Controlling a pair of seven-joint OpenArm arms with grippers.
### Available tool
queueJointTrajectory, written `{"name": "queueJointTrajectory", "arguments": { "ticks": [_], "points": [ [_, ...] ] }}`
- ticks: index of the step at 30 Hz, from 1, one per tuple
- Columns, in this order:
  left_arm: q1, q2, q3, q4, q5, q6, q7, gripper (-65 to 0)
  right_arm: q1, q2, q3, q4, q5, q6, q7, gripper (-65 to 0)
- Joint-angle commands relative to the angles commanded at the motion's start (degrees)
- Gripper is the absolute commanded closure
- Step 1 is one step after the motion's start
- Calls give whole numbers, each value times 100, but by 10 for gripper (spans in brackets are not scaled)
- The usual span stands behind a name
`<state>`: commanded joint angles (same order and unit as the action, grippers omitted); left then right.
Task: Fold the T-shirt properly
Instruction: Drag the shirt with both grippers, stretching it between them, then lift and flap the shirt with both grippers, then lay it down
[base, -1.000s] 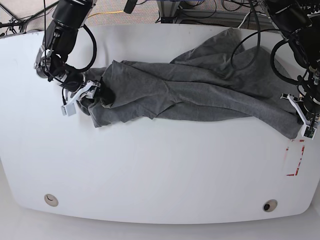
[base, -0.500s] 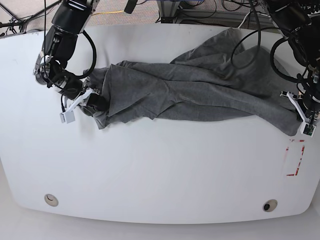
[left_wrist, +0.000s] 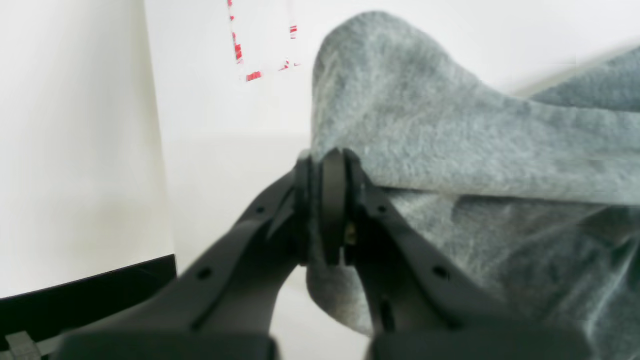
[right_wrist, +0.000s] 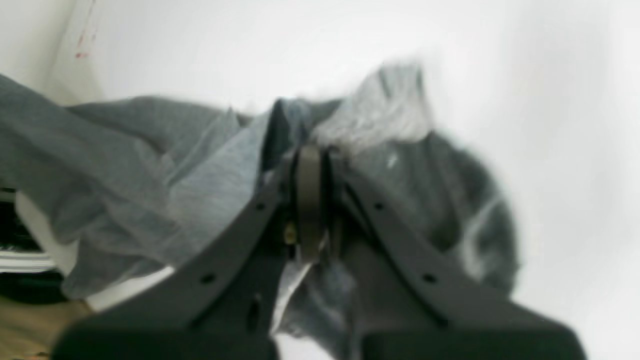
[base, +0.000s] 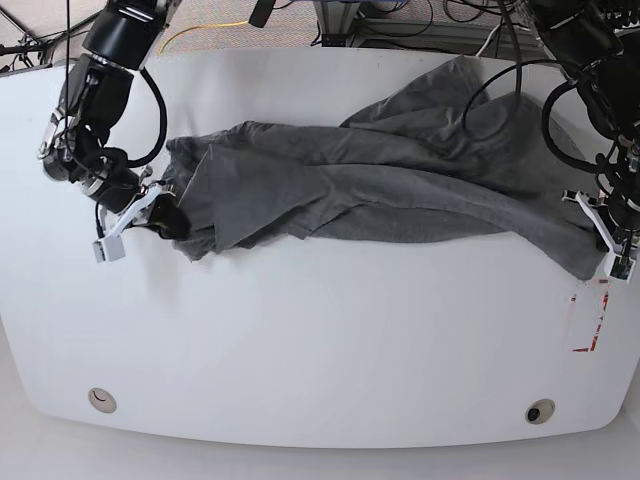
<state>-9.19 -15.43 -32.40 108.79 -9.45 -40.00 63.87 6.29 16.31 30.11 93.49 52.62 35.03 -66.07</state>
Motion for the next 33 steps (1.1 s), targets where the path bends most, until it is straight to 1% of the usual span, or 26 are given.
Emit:
{"name": "queueJointTrajectory", "arguments": {
  "ticks": [4, 8, 11, 13, 14, 16, 18, 21, 24, 28, 30, 33],
  "points": [
    [-387, 79, 26, 0, -26, 0, -9, 0, 598, 387, -35, -158, 0, 0, 0, 0],
    [-958, 79, 290, 0, 0, 0, 0, 0, 1231, 721, -79, -519, 9, 9, -18, 0],
    [-1354, 79, 325, 18, 0, 0, 9, 0, 1776, 1090, -343, -703, 26, 9, -18, 0],
    [-1749, 79, 343, 9, 0, 0, 18, 0, 2215, 1275, -492, -870, 18, 9, -18, 0],
    [-1899, 79, 343, 9, 0, 13, 26, 0, 2409, 1345, -589, -967, 26, 9, -18, 0],
    [-2171, 79, 360, 26, -18, 251, 44, 0, 2910, 1547, -870, -1116, 44, 9, -35, 0],
    [-2426, 79, 360, 18, -9, 321, 44, 0, 3314, 1758, -1081, -1213, 35, 9, -35, 0],
    [-2971, 70, 360, 0, 0, 330, 53, 0, 4105, 1987, -1407, -1618, 35, 9, -18, 0],
    [-3455, 35, 404, 0, 0, 330, 237, 0, 4914, 2242, -1908, -1916, 44, 9, -18, 0],
    [-4079, 35, 396, -105, 0, 338, 325, 0, 5846, 2365, -2356, -2251, 44, 26, -44, 0],
    [-4352, 26, 396, -158, 0, 338, 334, 0, 6224, 2400, -2576, -2251, 44, 114, -44, 0],
    [-4730, -149, 448, -158, 9, 338, 484, 0, 6769, 2602, -2910, -2259, 44, 202, -53, 0]
  ]
}}
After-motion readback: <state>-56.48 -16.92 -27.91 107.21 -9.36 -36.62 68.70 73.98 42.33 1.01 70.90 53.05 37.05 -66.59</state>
